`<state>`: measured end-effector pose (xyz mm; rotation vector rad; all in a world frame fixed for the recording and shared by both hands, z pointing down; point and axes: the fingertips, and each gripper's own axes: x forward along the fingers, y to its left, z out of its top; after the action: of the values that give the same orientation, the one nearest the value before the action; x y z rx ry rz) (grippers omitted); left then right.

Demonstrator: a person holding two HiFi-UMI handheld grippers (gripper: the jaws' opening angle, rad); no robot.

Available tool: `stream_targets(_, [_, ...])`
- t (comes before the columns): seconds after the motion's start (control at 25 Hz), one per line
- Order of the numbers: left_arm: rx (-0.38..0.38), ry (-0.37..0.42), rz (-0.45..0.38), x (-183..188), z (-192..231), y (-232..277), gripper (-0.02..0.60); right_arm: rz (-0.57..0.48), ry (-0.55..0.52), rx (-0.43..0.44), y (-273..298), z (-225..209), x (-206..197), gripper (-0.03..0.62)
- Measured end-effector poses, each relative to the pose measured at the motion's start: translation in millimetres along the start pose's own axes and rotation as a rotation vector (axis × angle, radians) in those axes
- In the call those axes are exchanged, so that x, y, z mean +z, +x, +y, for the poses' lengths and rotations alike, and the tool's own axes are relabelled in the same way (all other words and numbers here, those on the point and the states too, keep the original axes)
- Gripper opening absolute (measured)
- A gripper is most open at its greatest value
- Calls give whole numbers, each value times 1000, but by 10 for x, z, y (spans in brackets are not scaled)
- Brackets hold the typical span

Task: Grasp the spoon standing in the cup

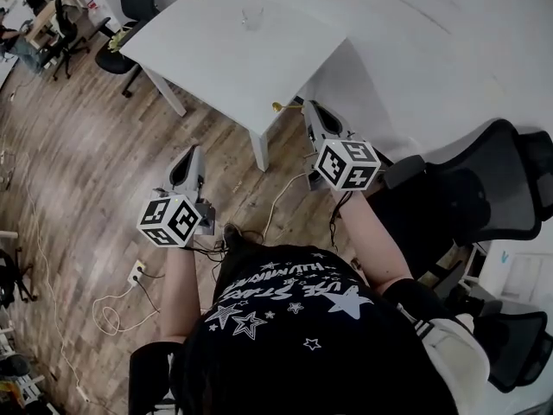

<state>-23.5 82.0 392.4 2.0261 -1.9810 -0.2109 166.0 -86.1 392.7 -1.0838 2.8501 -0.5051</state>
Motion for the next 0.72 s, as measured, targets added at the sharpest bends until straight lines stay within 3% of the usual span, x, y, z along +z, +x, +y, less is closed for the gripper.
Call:
stream_targets(0.44, [18, 0, 6, -350, -702, -186, 8, -7, 16, 5, -894, -421, -67, 14])
stream_targets(0.72, [26, 26, 13, -379, -1020, -324, 8, -8, 43, 28, -1134, -470, -67, 14])
